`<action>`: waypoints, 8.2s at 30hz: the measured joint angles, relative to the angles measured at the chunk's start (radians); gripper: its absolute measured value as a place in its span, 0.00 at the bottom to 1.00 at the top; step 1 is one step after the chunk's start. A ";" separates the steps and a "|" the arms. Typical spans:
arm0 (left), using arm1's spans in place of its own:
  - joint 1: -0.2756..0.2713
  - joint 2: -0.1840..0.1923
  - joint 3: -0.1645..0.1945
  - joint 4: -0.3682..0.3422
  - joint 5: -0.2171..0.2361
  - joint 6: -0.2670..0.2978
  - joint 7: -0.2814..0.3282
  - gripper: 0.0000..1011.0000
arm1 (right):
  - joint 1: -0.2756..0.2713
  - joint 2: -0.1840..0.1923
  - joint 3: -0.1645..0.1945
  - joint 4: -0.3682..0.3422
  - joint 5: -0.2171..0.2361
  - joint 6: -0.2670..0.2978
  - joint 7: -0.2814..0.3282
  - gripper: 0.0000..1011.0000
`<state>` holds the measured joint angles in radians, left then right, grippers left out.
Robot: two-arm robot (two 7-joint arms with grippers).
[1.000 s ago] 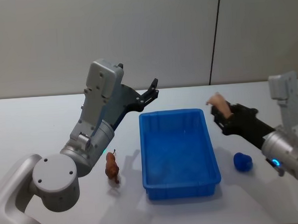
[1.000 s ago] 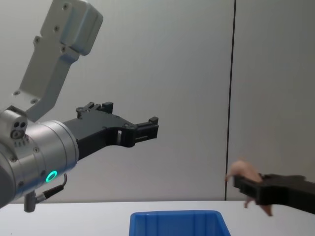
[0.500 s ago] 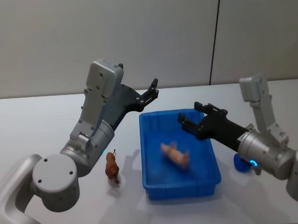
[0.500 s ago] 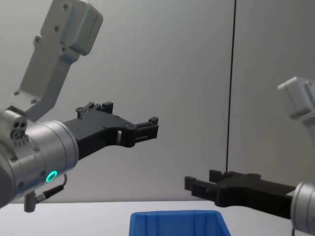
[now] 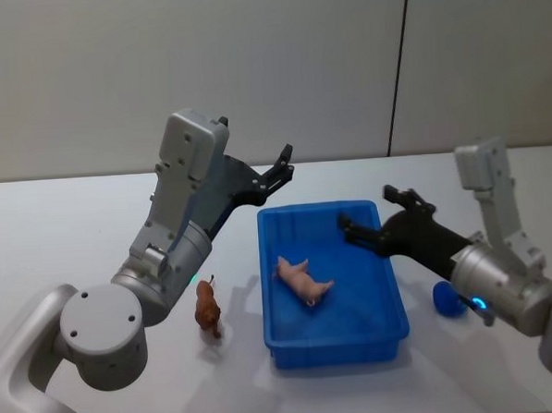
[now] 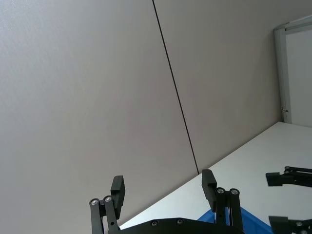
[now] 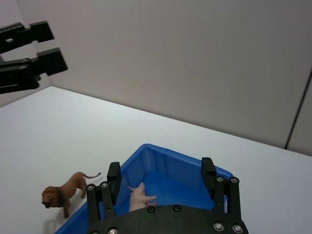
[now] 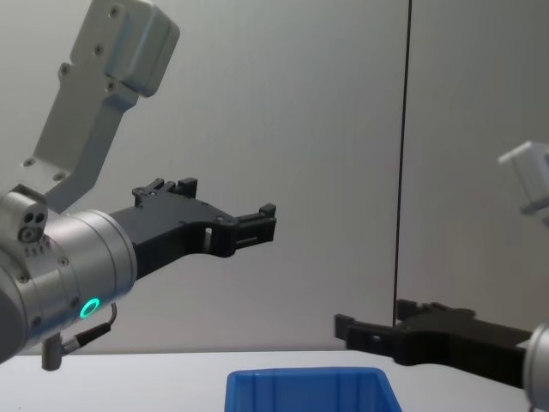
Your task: Pick up the two dolls from the table and place them into the box.
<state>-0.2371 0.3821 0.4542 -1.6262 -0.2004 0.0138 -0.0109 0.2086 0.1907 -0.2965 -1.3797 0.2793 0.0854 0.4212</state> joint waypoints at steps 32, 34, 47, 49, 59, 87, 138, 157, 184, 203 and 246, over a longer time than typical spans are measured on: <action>0.000 0.000 0.000 0.000 0.000 0.000 0.000 0.99 | -0.203 0.142 0.078 -0.151 0.059 0.149 -0.243 0.99; 0.000 0.000 0.000 0.000 0.000 0.000 0.000 0.99 | -0.204 0.143 0.079 -0.144 0.059 0.152 -0.239 0.99; 0.000 0.000 0.000 0.000 0.000 0.000 0.000 0.99 | -0.165 0.130 0.070 -0.031 0.035 0.169 -0.187 0.99; 0.000 0.000 0.000 0.000 0.000 0.000 0.000 0.99 | -0.154 0.125 0.067 -0.007 0.027 0.169 -0.179 0.99; 0.000 0.000 0.000 0.000 0.000 0.000 0.000 0.99 | -0.106 0.105 0.057 0.085 -0.006 0.170 -0.154 0.89; 0.000 0.000 0.000 0.000 0.000 0.000 0.000 0.99 | -0.084 0.096 0.049 0.097 -0.041 0.112 -0.147 0.31; 0.000 0.000 0.000 0.000 0.000 0.000 0.000 0.99 | 0.058 -0.038 -0.047 0.152 -0.120 -0.050 0.012 0.71; 0.000 0.000 0.000 0.000 0.000 0.000 0.000 0.99 | -0.048 0.037 0.002 -0.015 -0.068 -0.122 -0.118 0.99; 0.019 0.008 -0.011 -0.029 -0.054 0.069 0.041 0.99 | -0.138 0.099 0.036 -0.140 -0.025 -0.158 -0.203 0.99; 0.055 0.014 -0.039 -0.058 -0.219 0.252 0.119 0.99 | -0.148 0.105 0.039 -0.153 -0.021 -0.161 -0.211 0.99; 0.096 -0.016 -0.056 0.042 -0.391 0.446 0.200 0.99 | -0.150 0.107 0.040 -0.157 -0.020 -0.162 -0.213 0.99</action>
<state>-0.1412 0.3665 0.3977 -1.5845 -0.5914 0.4600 0.1892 0.0586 0.2973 -0.2567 -1.5363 0.2593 -0.0761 0.2080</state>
